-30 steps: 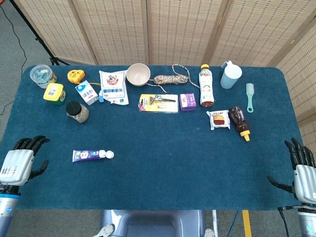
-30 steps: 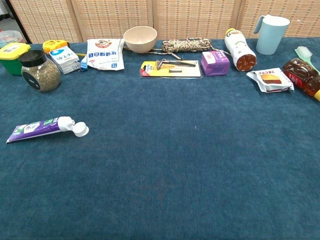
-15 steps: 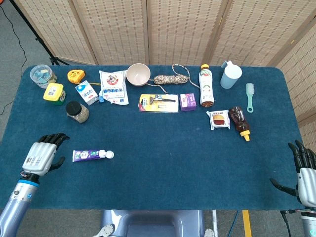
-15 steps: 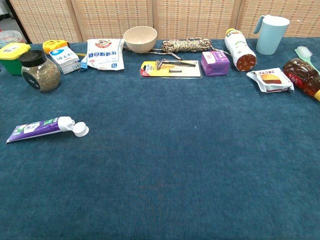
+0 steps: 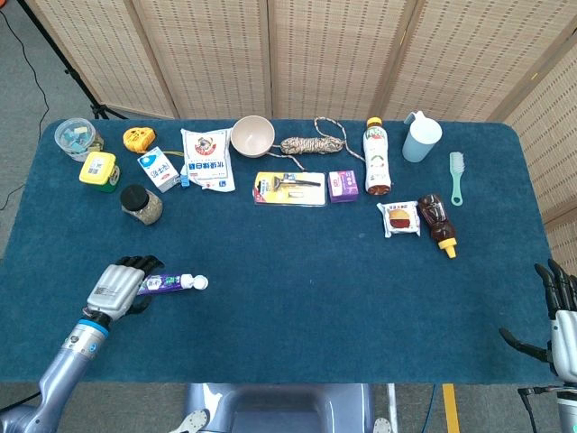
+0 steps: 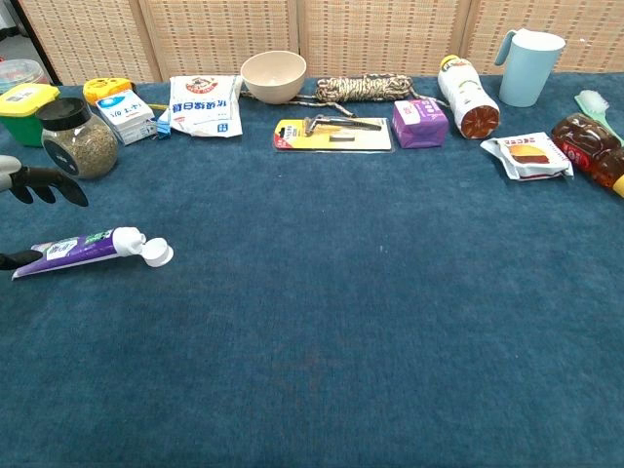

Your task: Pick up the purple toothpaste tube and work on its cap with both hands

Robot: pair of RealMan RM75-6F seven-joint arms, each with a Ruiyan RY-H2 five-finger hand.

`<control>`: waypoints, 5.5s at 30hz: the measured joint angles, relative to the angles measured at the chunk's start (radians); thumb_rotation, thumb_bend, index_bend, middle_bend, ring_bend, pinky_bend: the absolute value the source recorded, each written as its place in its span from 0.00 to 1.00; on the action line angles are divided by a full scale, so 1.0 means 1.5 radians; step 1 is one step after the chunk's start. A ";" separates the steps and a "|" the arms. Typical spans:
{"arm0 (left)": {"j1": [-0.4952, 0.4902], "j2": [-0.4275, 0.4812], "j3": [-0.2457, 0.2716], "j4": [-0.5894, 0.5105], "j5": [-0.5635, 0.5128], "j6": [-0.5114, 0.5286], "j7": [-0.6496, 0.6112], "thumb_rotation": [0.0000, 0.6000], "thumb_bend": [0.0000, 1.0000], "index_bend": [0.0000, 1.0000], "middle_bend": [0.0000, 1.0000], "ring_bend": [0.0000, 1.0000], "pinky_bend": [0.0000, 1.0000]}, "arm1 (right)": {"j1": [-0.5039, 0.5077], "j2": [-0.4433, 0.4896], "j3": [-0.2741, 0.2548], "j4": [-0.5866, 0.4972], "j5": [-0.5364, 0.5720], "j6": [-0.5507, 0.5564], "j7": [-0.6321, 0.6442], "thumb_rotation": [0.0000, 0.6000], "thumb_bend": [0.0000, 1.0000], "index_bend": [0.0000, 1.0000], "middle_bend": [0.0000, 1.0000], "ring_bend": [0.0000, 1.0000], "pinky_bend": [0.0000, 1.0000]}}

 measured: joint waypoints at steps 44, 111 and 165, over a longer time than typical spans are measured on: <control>-0.045 -0.107 -0.007 0.095 -0.102 -0.034 -0.029 1.00 0.47 0.30 0.27 0.26 0.27 | -0.024 0.016 0.002 -0.010 0.016 0.009 0.018 1.00 0.00 0.00 0.00 0.00 0.00; -0.277 0.188 -0.081 -0.212 0.090 -0.211 -0.164 1.00 1.00 0.54 0.49 0.49 0.53 | 0.083 -0.016 0.001 -0.063 -0.121 -0.073 0.090 1.00 0.00 0.00 0.00 0.00 0.00; -0.616 0.050 -0.097 -0.152 -0.417 -0.248 -0.107 1.00 1.00 0.55 0.50 0.50 0.53 | 0.238 -0.248 0.065 -0.015 -0.036 -0.184 -0.010 1.00 0.00 0.00 0.00 0.00 0.00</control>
